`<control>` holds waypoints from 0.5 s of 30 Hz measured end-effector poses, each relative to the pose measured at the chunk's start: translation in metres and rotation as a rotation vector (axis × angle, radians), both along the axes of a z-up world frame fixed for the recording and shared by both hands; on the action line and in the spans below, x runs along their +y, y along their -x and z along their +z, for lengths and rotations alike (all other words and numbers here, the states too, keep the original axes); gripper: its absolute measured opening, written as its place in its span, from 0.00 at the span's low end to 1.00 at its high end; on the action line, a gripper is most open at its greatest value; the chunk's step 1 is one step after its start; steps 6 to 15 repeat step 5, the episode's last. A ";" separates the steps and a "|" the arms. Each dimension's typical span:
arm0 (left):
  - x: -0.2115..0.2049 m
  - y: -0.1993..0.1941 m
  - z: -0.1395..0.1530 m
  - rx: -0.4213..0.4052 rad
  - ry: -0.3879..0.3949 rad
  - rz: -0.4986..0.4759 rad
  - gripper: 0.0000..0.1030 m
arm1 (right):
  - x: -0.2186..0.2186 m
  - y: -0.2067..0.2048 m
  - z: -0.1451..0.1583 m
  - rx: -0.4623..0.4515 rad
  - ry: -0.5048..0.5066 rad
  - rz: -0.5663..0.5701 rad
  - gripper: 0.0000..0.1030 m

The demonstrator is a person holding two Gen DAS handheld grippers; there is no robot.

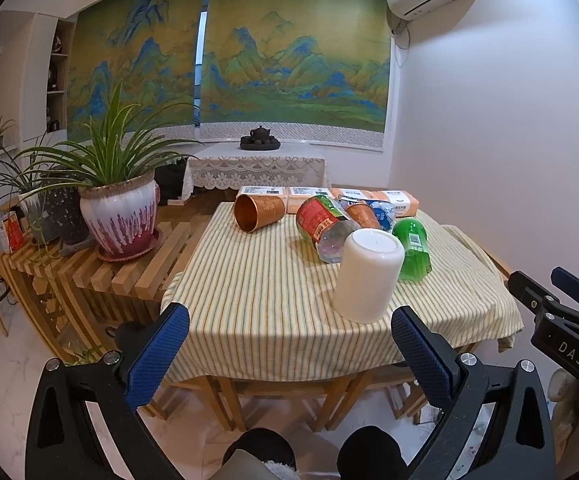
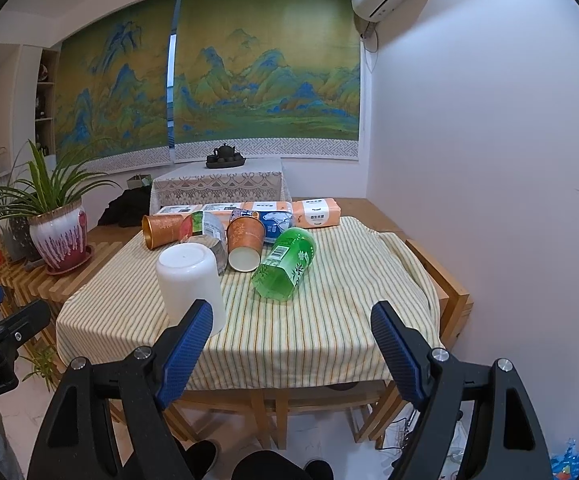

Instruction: Flip cup upside down

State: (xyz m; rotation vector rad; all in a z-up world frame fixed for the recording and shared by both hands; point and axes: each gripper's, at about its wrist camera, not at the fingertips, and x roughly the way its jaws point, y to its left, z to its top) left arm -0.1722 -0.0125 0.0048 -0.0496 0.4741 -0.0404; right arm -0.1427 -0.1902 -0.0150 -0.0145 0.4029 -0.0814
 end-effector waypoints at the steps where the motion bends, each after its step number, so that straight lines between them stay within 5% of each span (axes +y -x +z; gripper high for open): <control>1: -0.001 0.000 0.000 0.000 0.000 -0.002 0.99 | 0.000 0.000 0.000 0.002 0.001 0.000 0.76; 15: 0.000 -0.001 -0.001 0.004 0.004 0.005 0.99 | 0.000 -0.002 -0.002 0.009 -0.001 0.000 0.76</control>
